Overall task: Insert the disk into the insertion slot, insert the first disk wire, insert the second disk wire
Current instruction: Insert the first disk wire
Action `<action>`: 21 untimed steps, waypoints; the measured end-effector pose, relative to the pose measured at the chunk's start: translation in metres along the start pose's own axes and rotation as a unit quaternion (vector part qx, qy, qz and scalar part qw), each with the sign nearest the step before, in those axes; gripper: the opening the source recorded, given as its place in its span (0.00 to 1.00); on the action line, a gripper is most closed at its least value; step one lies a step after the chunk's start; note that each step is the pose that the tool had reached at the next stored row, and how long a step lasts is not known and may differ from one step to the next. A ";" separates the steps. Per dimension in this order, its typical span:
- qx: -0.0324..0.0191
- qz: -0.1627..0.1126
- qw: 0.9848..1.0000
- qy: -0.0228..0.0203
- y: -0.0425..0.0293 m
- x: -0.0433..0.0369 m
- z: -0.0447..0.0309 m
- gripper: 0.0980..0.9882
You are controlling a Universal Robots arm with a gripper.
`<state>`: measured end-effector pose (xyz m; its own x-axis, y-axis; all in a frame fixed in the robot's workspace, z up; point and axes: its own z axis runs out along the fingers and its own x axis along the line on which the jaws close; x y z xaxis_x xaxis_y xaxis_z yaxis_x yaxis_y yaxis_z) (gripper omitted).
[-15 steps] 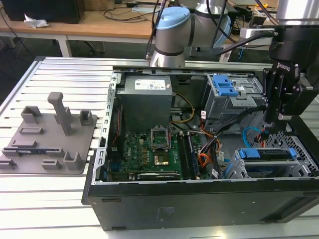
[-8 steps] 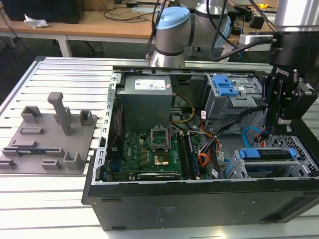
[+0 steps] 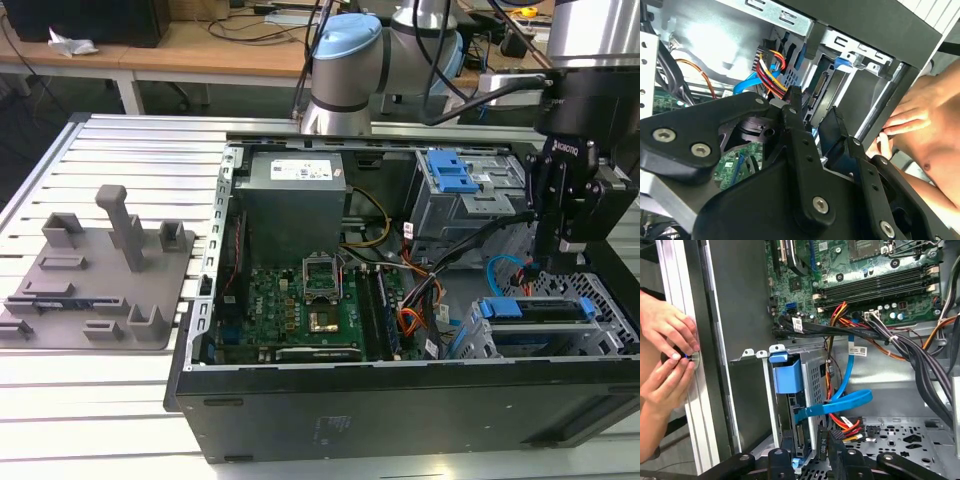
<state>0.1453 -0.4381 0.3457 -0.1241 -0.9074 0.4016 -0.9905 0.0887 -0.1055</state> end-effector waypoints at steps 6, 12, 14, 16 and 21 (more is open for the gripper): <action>0.002 0.000 1.000 -0.001 0.0005 -0.0036 0.0006 0.35; 0.002 0.000 1.000 -0.001 0.0010 -0.0070 0.0001 0.33; 0.002 0.000 1.000 -0.001 0.0013 -0.0107 -0.0011 0.25; 0.002 0.000 1.000 -0.001 0.0017 -0.0137 -0.0011 0.25; 0.003 0.000 1.000 -0.001 0.0018 -0.0140 -0.0005 0.23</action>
<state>0.1453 -0.4250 0.3404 -0.1234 -0.9082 0.4000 -0.9902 0.0862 -0.1098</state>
